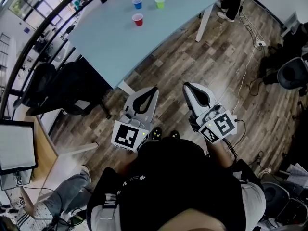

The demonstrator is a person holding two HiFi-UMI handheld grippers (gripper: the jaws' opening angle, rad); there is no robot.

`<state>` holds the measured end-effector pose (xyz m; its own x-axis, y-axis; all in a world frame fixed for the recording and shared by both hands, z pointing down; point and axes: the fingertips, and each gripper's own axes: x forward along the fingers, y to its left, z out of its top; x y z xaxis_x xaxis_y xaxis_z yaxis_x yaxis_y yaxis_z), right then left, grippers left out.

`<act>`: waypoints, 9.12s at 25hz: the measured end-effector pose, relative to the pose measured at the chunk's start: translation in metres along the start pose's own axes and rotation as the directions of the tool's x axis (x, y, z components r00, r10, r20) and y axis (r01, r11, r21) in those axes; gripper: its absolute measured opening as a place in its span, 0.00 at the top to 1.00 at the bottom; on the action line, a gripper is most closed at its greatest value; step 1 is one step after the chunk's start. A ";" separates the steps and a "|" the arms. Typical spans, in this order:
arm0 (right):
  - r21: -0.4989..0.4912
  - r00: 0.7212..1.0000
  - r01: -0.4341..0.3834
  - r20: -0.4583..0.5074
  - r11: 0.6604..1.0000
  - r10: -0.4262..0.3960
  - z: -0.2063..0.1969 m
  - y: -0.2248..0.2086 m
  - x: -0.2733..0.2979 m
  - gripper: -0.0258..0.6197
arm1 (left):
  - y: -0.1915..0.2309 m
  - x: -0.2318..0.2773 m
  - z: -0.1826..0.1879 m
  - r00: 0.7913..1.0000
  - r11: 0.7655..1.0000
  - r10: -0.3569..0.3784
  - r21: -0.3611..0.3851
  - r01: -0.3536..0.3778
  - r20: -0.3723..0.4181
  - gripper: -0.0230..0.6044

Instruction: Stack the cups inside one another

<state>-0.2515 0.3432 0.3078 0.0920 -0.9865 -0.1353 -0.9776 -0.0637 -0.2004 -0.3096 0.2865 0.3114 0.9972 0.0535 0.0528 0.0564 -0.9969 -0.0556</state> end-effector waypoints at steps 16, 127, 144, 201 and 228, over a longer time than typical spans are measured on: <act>0.018 1.000 0.011 -0.022 1.000 -0.011 -0.012 -0.002 -0.042 0.96 | -0.032 0.003 -0.010 0.999 1.000 0.005 0.003 -0.005 -0.036 0.98; -0.052 0.985 -0.049 -0.171 0.997 0.039 -0.027 -0.291 0.392 0.97 | 0.396 0.246 -0.041 0.977 0.973 0.213 -0.095 -0.211 0.006 0.98; -0.024 0.958 -0.209 -0.208 0.978 0.199 -0.022 -0.426 0.468 0.96 | 0.436 0.359 -0.027 0.923 0.921 0.383 -0.063 -0.384 -0.024 0.98; -0.069 0.833 -0.322 -0.494 0.944 0.248 -0.179 -0.582 0.567 0.47 | 0.491 0.404 -0.054 0.701 0.702 0.701 -0.044 -0.710 -0.132 0.98; -0.110 0.779 -0.349 -0.585 0.931 0.223 -0.220 -0.582 0.582 0.45 | 0.496 0.376 -0.056 0.633 0.635 0.760 -0.038 -0.772 -0.150 0.98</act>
<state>0.3298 -0.2267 0.5594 -0.2572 -0.8714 0.4178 -0.9627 0.2684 -0.0328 0.0909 -0.1907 0.3598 0.6663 -0.7323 0.1410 -0.7354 -0.6765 -0.0384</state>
